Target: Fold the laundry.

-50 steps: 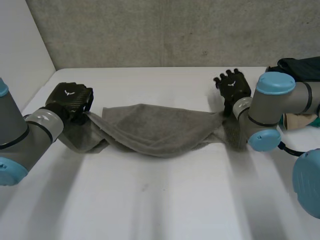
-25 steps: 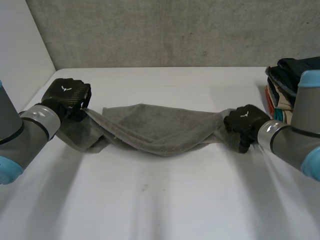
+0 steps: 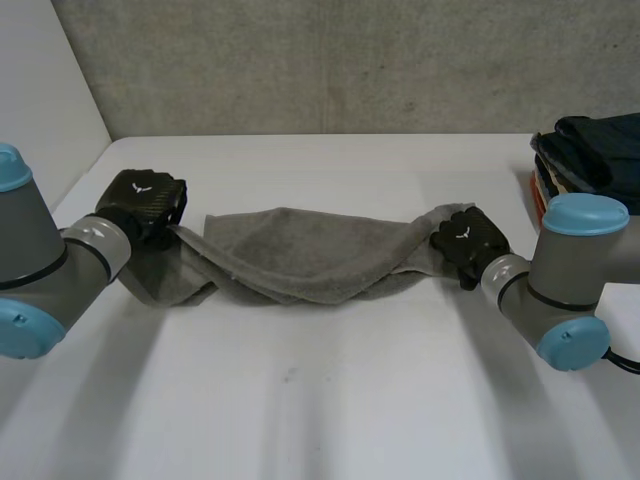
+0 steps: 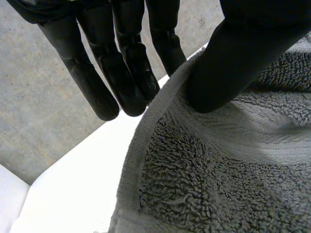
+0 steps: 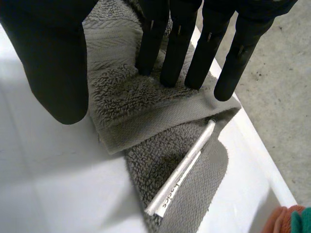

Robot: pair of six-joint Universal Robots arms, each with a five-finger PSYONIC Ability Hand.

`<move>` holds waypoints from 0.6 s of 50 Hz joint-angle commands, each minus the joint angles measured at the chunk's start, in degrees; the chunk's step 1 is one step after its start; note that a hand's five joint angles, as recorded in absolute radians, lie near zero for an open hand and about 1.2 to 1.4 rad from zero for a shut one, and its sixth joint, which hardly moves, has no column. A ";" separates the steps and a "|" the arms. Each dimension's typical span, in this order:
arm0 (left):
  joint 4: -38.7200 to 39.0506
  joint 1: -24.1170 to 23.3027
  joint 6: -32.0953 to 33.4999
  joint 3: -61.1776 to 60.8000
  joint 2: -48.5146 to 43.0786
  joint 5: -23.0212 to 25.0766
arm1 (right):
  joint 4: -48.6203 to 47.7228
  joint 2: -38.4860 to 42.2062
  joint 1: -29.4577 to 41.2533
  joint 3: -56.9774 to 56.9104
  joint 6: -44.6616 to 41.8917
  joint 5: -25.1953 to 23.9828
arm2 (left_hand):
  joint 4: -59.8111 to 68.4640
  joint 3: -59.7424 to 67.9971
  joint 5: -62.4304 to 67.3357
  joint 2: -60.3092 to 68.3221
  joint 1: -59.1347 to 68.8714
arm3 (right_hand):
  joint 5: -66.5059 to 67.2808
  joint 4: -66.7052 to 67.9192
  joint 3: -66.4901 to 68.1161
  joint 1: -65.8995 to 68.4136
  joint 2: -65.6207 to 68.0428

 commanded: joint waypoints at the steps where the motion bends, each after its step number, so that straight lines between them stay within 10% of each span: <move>1: -0.26 0.01 0.15 3.16 -3.44 -0.33 | -1.40 2.80 0.19 -3.88 0.27 0.04 | 10.13 10.71 12.19 10.43 12.24 | 7.91 8.15 7.77 9.26 8.10; 17: -0.62 0.36 1.82 10.73 -9.69 -0.69 | -1.40 8.61 0.28 -14.34 3.26 -0.05 | 10.13 10.71 12.19 10.43 12.24 | 40.01 40.25 39.86 41.36 40.20; 30: -1.23 0.53 1.91 26.00 -15.32 -0.78 | -6.13 12.74 0.37 -33.13 7.74 0.30 | 11.29 11.87 13.35 11.59 13.40 | 41.07 41.32 40.93 42.43 41.27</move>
